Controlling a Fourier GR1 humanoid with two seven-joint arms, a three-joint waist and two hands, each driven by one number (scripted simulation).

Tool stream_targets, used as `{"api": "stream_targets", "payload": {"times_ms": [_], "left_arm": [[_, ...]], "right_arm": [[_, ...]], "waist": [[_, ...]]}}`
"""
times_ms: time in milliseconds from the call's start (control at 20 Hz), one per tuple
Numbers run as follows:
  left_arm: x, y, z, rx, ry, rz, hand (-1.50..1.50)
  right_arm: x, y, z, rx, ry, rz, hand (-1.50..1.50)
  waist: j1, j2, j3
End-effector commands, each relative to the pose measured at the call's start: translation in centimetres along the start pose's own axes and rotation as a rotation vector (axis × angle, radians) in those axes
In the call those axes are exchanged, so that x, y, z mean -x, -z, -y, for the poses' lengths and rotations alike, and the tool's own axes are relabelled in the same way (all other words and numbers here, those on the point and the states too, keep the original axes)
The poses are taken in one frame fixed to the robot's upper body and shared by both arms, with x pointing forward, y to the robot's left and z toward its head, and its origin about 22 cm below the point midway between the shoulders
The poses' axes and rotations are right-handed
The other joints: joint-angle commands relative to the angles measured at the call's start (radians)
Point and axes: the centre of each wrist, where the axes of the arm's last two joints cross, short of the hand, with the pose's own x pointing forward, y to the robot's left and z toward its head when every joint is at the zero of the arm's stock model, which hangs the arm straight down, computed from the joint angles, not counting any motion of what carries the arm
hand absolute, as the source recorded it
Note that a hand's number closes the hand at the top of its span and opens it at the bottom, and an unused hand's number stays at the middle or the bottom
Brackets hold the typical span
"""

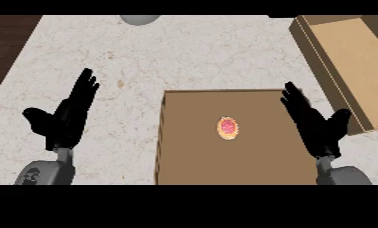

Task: Pick the cupcake from the tray and place it in the cardboard box

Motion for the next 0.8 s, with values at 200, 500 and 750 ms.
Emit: {"api": "stream_targets", "payload": {"times_ms": [200, 500, 750], "left_arm": [[-3.0, 0.4, -2.3, -0.131, -0.011, 0.063, 0.00], [-4.2, -0.2, -0.2, -0.072, -0.068, 0.036, 0.00], [-4.8, -0.7, 1.7, -0.062, -0.074, 0.038, 0.00]], "right_arm": [[-1.9, -2.9, 5.5, 0.554, 0.042, 0.256, 1.50], [0.3, -6.6, 3.6, 0.799, -0.302, 0.231, -1.50], [-1.5, -10.1, 1.5, 0.642, -0.468, 0.280, -1.50]], "waist": [[-0.075, -0.038, -0.036], [-0.040, -0.030, -0.038], [-0.025, -0.023, -0.037]]}}
